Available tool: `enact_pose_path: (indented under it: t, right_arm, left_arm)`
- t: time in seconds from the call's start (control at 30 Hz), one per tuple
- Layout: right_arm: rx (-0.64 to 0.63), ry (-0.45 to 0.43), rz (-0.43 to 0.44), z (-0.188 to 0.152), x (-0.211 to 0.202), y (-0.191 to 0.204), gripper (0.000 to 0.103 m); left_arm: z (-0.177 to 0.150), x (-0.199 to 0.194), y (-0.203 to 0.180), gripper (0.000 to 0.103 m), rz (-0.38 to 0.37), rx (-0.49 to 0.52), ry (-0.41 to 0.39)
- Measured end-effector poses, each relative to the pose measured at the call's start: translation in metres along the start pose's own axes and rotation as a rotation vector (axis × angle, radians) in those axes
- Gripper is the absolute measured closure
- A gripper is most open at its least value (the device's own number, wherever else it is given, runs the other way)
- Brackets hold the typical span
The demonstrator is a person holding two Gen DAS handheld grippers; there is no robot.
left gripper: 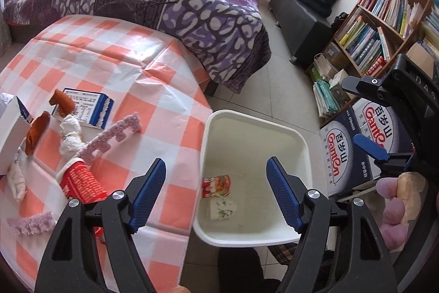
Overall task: Collect trash
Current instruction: 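Lower the red noodle cup into the bin and open the left tool, then grasp pink foam strip with left tool while right tool grasps tall red can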
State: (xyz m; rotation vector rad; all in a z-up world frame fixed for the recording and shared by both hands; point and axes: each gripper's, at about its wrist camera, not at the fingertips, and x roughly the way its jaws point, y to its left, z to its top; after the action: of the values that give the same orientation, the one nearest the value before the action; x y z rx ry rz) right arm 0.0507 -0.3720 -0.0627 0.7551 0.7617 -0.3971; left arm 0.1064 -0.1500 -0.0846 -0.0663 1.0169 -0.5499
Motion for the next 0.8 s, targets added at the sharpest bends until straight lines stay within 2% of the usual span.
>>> enact_pose_path:
  t: [0.27, 0.43, 0.67, 0.8]
  right_arm:
    - [-0.154, 0.099, -0.016, -0.036, 0.025, 0.05, 0.009]
    - [-0.282, 0.165, -0.025, -0.062, 0.042, 0.084, 0.007]
    - [-0.41, 0.259, -0.05, -0.092, 0.069, 0.115, 0.007]
    - [-0.517, 0.345, -0.051, -0.117, 0.09, 0.135, 0.007]
  left_arm:
    - [-0.01, -0.016, 0.052, 0.024, 0.123, 0.006, 0.059]
    - [-0.023, -0.019, 0.082, 0.021, 0.162, 0.088, 0.175]
    - [-0.056, -0.004, 0.137, 0.021, 0.27, 0.25, 0.391]
    - [-0.071, 0.007, 0.167, 0.021, 0.305, 0.288, 0.458]
